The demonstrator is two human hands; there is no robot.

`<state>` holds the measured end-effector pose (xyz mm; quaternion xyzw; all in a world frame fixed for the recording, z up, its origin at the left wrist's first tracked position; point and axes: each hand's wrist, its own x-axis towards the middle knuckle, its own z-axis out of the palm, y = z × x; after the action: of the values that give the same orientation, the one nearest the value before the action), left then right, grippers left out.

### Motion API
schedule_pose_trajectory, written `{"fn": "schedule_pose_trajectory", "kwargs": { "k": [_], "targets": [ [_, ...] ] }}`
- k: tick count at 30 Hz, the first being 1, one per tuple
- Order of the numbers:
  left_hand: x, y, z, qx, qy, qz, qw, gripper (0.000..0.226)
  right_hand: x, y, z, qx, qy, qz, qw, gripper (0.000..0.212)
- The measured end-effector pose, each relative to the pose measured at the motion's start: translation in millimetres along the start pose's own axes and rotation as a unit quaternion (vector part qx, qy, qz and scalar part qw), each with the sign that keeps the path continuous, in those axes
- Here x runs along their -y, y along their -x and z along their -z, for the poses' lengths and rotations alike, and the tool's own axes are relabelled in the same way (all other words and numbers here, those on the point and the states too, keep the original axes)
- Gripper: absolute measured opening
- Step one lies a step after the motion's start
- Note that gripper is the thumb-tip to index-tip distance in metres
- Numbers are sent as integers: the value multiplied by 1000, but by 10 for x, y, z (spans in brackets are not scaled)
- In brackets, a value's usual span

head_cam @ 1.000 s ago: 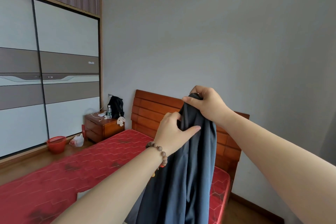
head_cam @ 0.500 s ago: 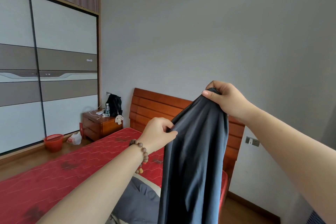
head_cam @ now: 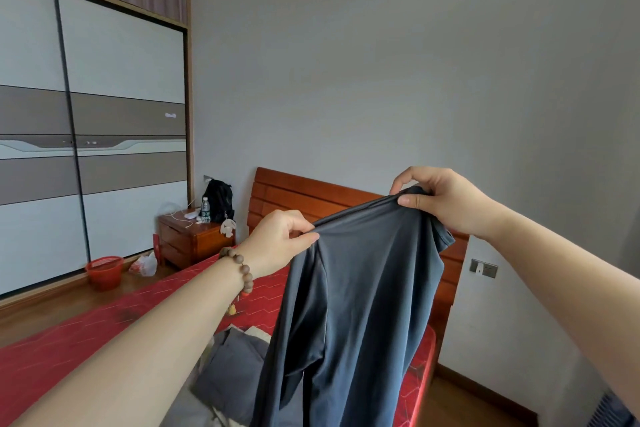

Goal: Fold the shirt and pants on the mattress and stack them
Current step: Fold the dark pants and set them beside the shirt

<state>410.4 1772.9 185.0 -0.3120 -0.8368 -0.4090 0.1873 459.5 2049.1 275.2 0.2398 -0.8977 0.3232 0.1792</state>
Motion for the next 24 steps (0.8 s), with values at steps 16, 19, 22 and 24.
{"fn": "schedule_pose_trajectory", "kwargs": {
  "k": [16,19,22,24],
  "targets": [
    [192,304,95,51,-14,64,997,13,-6,-226,-735,-152,36,-23,988,14],
    [359,412,193,-17,-7,101,995,16,7,-247,-956,-135,74,16,988,13],
    [392,492,357,-55,29,99,993,19,162,-365,-986,-190,113,86,971,13],
    [394,561,384,-51,17,90,995,18,309,-454,-1010,-202,173,141,954,21]
  ]
}}
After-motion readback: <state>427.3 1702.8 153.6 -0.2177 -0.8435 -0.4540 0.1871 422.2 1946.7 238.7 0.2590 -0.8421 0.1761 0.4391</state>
